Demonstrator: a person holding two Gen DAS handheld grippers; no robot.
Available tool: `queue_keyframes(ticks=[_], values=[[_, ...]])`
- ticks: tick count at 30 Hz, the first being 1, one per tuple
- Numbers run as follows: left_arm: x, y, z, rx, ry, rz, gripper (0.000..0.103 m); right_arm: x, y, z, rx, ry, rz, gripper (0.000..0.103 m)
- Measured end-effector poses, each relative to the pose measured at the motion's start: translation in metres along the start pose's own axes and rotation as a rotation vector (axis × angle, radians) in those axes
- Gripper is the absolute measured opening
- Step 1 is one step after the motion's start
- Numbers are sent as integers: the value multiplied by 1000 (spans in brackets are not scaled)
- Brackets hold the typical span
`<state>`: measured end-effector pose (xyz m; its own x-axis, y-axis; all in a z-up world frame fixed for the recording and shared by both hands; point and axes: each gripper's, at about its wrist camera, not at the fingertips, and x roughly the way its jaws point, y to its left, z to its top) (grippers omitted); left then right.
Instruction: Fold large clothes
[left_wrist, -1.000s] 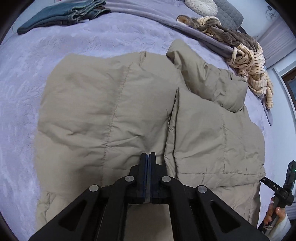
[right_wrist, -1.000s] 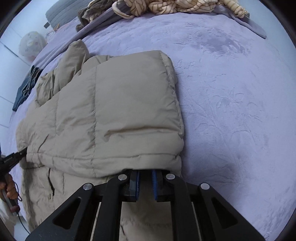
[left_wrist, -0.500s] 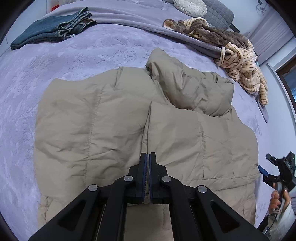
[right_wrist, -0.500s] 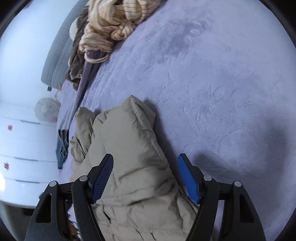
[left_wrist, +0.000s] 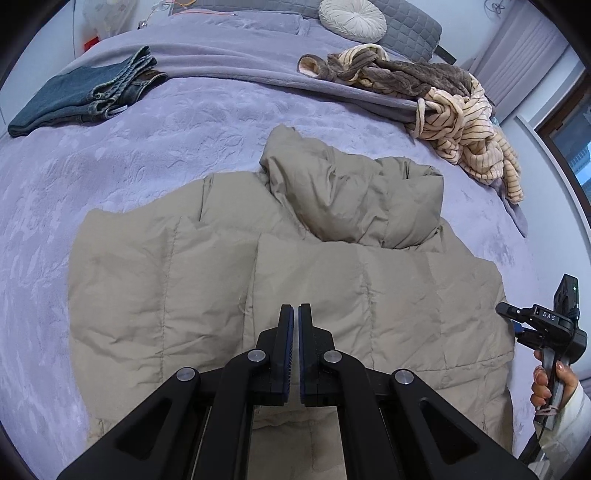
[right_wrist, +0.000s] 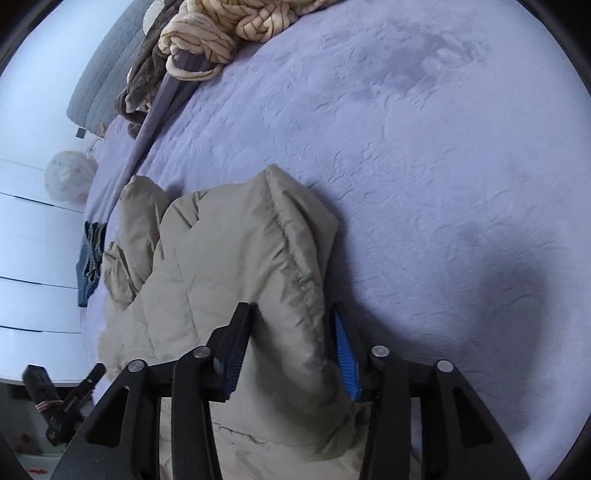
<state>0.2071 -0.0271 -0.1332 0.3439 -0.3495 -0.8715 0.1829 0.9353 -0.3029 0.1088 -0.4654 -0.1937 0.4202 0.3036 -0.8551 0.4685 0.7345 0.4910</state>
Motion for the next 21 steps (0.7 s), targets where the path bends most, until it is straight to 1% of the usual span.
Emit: queue_keyframes(ticks=[2, 3, 4, 5, 6, 7, 9, 10, 12, 14, 17, 18, 19, 20, 21], values=[[9, -5, 5, 23, 11, 10, 3, -19, 7, 0, -46, -60, -30, 49], [15, -8, 4, 33, 22, 22, 3, -30, 12, -4, -73, -89, -25, 46], [21, -9, 2, 44, 35, 41, 3, -36, 15, -7, -93, -102, -11, 34], [30, -11, -3, 56, 53, 64, 3, -40, 19, -12, -115, -98, 8, 27], [36, -11, -9, 63, 69, 80, 3, -38, 24, -16, -138, -78, 18, 23], [43, -10, -15, 65, 84, 94, 3, -31, 27, -24, -171, -39, 8, 22], [53, -8, -26, 68, 102, 111, 3, -11, 29, -35, -234, 21, -81, 21], [55, -8, -30, 71, 102, 115, 3, 3, 25, -41, -245, 49, -115, 18], [52, -8, -32, 71, 96, 121, 3, 15, 16, -43, -219, 61, -123, 18], [46, -9, -32, 77, 86, 128, 3, 12, 17, -41, -202, 49, -122, 18], [33, -8, -35, 79, 56, 134, 3, 4, 24, -41, -234, 51, -128, 19], [30, -8, -36, 74, 54, 136, 22, 2, 26, -42, -241, 53, -125, 22], [26, -7, -37, 68, 55, 134, 92, -2, 28, -43, -244, 53, -124, 22], [21, -6, -40, 60, 53, 144, 100, -5, 29, -45, -244, 51, -122, 22], [17, -7, -41, 64, 26, 157, 103, -7, 31, -47, -242, 51, -118, 22]])
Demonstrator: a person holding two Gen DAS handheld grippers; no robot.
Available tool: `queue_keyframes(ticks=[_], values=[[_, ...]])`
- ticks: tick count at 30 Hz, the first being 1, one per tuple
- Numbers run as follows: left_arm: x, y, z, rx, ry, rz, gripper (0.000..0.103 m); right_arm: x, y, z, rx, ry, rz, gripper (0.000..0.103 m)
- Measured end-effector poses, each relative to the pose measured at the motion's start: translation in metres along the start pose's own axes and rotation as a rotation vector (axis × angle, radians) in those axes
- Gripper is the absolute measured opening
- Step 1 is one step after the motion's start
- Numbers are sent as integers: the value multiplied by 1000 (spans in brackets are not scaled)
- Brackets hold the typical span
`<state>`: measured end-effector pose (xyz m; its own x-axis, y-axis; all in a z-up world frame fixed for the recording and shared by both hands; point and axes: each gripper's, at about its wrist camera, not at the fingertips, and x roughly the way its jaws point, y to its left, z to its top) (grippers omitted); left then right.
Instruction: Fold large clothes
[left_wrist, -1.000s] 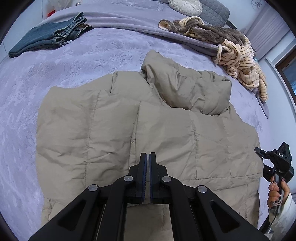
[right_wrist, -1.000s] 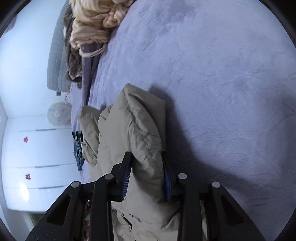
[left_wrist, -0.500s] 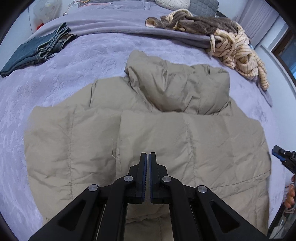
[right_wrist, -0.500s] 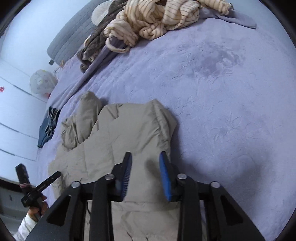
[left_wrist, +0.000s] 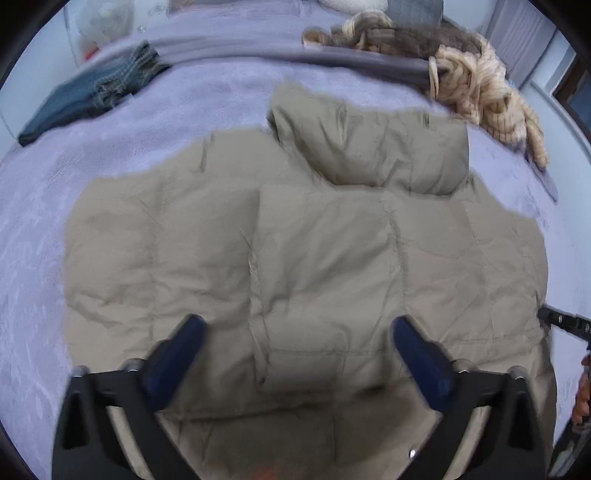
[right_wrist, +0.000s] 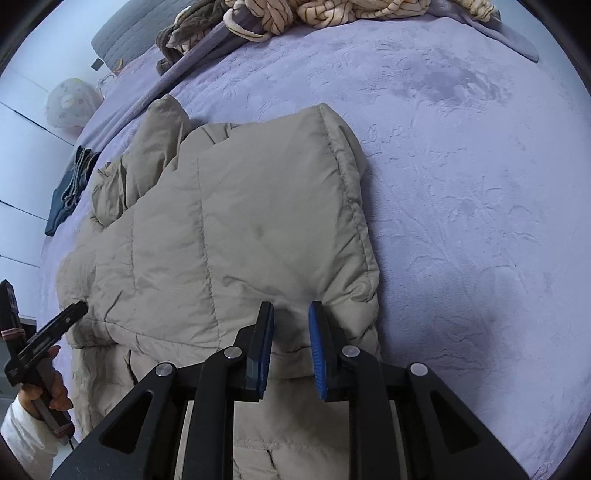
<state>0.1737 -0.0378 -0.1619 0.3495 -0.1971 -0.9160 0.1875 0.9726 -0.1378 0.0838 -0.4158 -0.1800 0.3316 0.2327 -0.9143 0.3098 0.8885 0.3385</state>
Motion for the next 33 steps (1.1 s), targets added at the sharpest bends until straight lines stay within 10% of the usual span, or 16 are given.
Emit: queue_keyframes(ticks=[18, 33], values=[[-26, -10, -63, 5, 107, 25, 103, -47, 25, -82, 55, 90, 84, 81], [-86, -17, -169, -192, 164, 97, 103, -58, 1, -134, 27, 193, 146, 82]])
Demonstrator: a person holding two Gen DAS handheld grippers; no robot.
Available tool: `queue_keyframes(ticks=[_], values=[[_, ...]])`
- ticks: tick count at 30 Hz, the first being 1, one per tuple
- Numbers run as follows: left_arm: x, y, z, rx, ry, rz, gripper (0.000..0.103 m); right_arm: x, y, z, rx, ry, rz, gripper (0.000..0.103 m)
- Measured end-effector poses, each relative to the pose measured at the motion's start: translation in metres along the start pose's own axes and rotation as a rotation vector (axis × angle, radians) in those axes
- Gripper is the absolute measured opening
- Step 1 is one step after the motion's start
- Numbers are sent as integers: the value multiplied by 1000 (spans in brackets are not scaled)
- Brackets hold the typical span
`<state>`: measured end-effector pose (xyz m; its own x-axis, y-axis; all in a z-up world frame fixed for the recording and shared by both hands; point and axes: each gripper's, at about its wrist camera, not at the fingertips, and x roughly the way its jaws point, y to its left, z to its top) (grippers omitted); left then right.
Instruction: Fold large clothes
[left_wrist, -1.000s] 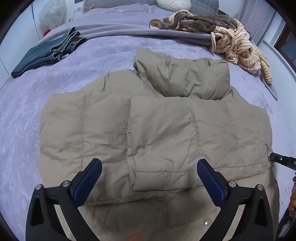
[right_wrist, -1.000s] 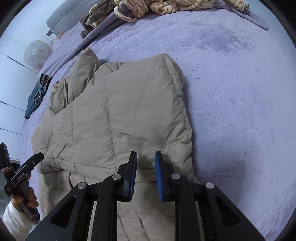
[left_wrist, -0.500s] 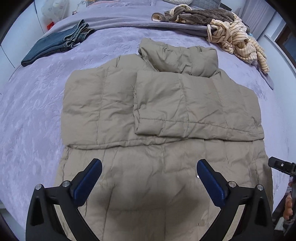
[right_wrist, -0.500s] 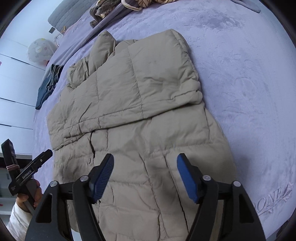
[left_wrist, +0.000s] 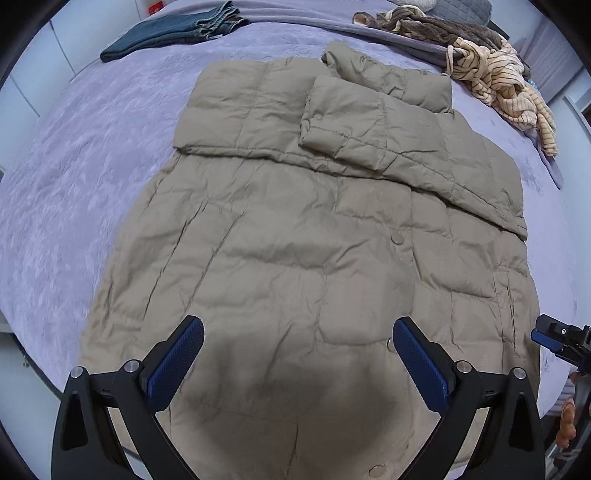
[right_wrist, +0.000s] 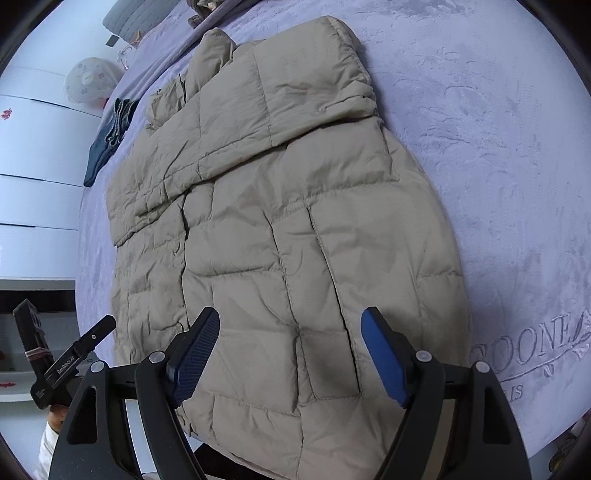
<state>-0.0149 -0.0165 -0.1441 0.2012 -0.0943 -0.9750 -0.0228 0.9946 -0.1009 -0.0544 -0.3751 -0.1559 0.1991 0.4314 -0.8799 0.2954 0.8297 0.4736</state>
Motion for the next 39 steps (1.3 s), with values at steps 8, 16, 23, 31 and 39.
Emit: queue_keyframes(ticks=[8, 16, 23, 31, 39], values=[[-5, 13, -25, -1, 8, 3, 103, -3, -2, -23, 25, -29, 38, 92], [-2, 41, -37, 33, 14, -20, 103, 2, 11, -57, 108, -62, 45, 103], [-7, 72, -54, 55, 27, -78, 103, -2, 9, -95, 221, -84, 69, 103], [-18, 151, -89, -88, 73, -282, 103, -19, -23, -136, 376, -135, 146, 103], [1, 180, -123, -146, 200, -405, 103, -17, -44, -167, 516, -161, 212, 103]])
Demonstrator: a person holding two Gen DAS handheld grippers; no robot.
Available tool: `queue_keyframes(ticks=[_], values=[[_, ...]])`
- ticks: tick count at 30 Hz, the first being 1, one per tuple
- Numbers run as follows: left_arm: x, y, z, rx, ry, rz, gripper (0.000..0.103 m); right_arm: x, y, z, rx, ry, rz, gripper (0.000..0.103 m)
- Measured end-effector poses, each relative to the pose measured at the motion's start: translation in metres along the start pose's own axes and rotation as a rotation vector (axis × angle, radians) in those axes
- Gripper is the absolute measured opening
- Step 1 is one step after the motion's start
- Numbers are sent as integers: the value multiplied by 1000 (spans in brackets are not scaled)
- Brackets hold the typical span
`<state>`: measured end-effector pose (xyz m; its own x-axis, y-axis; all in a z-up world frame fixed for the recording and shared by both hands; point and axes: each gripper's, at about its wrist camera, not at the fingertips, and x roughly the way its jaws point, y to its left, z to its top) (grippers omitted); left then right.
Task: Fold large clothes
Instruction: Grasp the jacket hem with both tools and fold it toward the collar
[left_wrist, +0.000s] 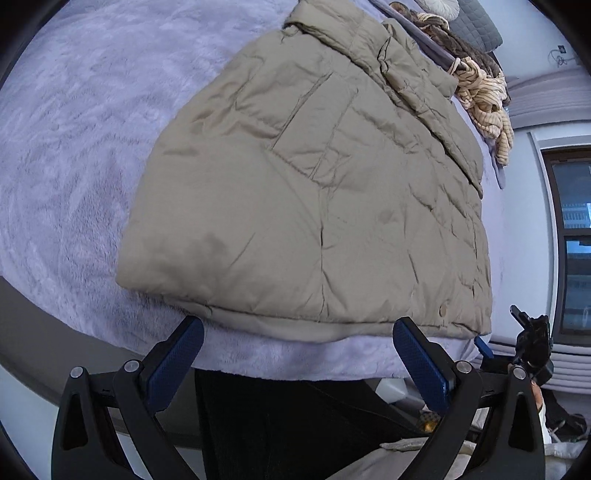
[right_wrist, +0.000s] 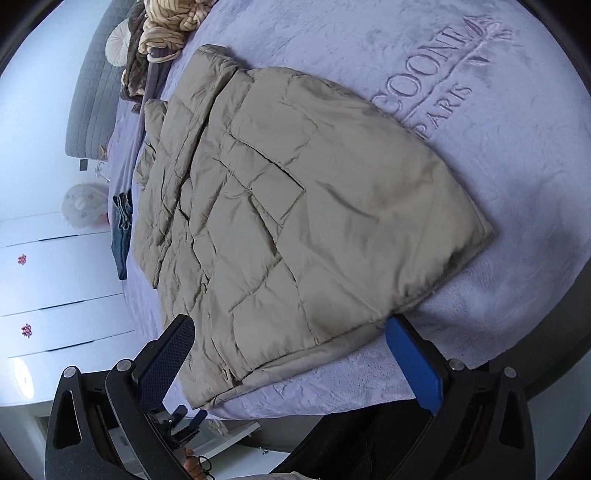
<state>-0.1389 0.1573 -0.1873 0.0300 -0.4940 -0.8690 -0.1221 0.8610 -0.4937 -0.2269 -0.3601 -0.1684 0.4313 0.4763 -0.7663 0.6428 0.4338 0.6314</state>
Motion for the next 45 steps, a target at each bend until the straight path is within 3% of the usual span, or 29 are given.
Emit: queue_keyframes(ticks=[4, 11, 14, 15, 16, 17, 19, 22, 33, 45], values=[[14, 2, -3, -9, 19, -12, 103, 2, -8, -6, 33, 2, 7, 103], [13, -13, 25, -56, -94, -92, 101, 19, -16, 0, 120, -6, 89, 103], [15, -17, 33, -47, -108, -69, 67, 23, -19, 2, 172, -26, 127, 93], [16, -17, 35, -42, -108, -62, 43, 23, -21, 2, 188, -31, 140, 78], [17, -17, 36, -37, -102, -54, 26, 24, -23, 2, 199, -30, 148, 62], [17, -16, 37, -34, -103, -49, 23, 25, -25, 2, 209, -27, 154, 54], [13, -15, 38, -26, -123, -60, 16, 26, -27, 1, 219, -25, 148, 20], [-1, -15, 38, 6, -158, -59, 16, 23, -24, -1, 196, -39, 122, 10], [-51, -58, 57, 112, -302, -44, 13, 3, 37, 26, -46, -46, 75, 9], [-111, -140, 132, 127, -563, -17, 13, -34, 157, 97, -398, -120, 31, 8]])
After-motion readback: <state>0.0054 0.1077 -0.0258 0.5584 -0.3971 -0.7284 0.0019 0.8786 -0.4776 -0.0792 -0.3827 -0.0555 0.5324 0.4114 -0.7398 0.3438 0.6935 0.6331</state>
